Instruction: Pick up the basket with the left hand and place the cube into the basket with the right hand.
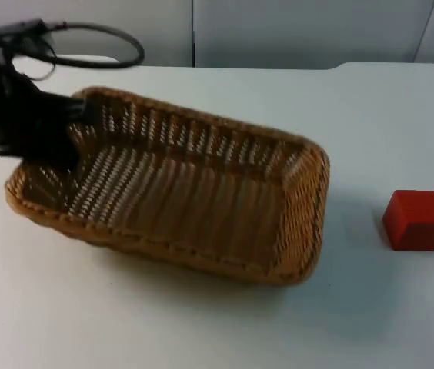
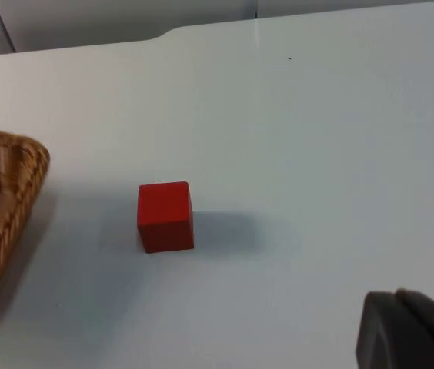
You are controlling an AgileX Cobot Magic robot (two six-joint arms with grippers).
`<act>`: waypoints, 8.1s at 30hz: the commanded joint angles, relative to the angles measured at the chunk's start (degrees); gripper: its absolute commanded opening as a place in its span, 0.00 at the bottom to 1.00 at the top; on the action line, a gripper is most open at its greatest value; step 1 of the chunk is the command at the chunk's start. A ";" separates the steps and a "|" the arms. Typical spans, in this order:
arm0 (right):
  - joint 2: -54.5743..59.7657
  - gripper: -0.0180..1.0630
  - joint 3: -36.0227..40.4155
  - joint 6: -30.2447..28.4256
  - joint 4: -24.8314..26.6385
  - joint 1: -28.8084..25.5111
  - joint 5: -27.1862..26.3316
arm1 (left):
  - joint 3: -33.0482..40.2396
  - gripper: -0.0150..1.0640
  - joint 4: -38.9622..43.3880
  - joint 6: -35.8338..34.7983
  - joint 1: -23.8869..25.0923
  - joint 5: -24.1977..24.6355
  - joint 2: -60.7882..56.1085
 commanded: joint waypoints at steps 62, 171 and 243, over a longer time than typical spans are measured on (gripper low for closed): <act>-0.25 0.01 0.30 -0.03 0.07 0.14 -0.34 | 0.01 0.01 -4.06 -6.80 4.96 1.73 -7.45; 106.35 0.73 -25.74 26.84 -13.36 24.99 -33.82 | 0.01 0.01 -3.82 -6.80 4.96 -1.90 -7.45; 106.37 0.21 -76.28 -7.02 22.42 26.69 -7.34 | 0.01 0.01 -3.82 -6.80 4.96 -2.78 -7.45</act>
